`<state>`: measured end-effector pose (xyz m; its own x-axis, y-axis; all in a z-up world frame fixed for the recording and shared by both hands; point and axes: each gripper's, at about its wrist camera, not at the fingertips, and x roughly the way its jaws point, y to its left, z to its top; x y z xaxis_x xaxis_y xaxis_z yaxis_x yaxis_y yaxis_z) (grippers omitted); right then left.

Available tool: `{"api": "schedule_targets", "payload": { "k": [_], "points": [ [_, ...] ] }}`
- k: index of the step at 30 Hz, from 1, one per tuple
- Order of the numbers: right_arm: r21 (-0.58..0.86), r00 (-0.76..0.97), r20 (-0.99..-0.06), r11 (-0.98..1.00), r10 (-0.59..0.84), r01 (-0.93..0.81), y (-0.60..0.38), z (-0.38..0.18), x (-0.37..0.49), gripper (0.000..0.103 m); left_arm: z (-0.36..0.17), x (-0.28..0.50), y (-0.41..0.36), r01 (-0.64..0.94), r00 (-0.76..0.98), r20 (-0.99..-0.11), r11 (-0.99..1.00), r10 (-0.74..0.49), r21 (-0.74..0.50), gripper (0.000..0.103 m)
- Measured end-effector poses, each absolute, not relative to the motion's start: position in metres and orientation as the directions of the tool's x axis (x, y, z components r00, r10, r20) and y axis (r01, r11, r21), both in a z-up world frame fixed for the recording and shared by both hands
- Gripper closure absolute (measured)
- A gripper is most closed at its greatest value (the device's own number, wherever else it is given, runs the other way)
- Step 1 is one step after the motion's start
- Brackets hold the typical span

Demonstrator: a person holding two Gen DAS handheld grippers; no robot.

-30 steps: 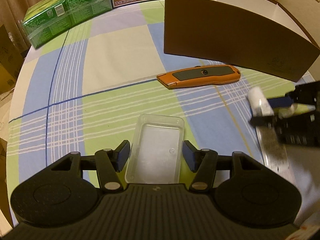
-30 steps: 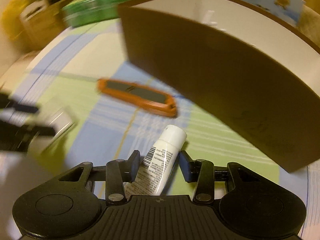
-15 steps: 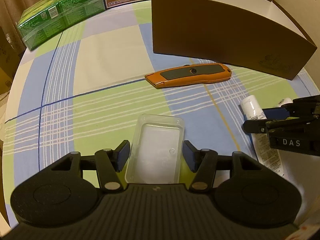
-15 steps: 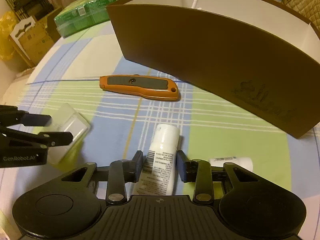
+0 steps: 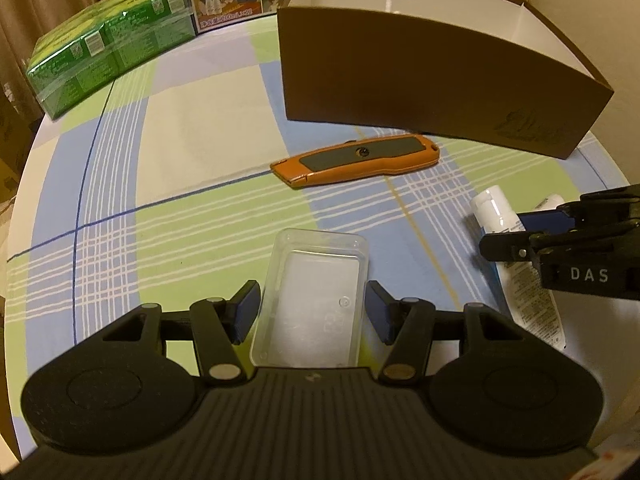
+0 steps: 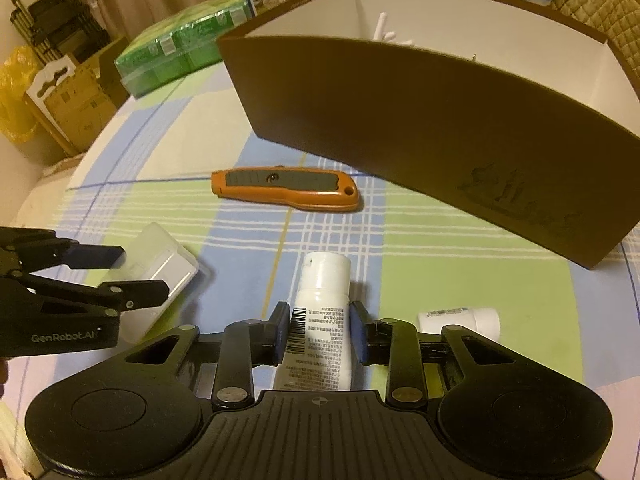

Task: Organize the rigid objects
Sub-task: 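Lift the tray and lotion tube toward the brown box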

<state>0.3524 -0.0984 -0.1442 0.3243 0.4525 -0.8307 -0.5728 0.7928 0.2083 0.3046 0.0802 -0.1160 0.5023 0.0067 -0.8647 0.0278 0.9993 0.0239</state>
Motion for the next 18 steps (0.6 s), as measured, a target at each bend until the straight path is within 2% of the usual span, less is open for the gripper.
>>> {"api": "schedule_targets", "payload": {
  "k": [18],
  "points": [
    [0.260,0.361,-0.781,0.791,0.509,-0.553,-0.119,-0.115,0.346,0.074,-0.080,0.305,0.064,0.085,0.569,-0.821,0.996,-0.035,0.016,0.050]
  ]
}}
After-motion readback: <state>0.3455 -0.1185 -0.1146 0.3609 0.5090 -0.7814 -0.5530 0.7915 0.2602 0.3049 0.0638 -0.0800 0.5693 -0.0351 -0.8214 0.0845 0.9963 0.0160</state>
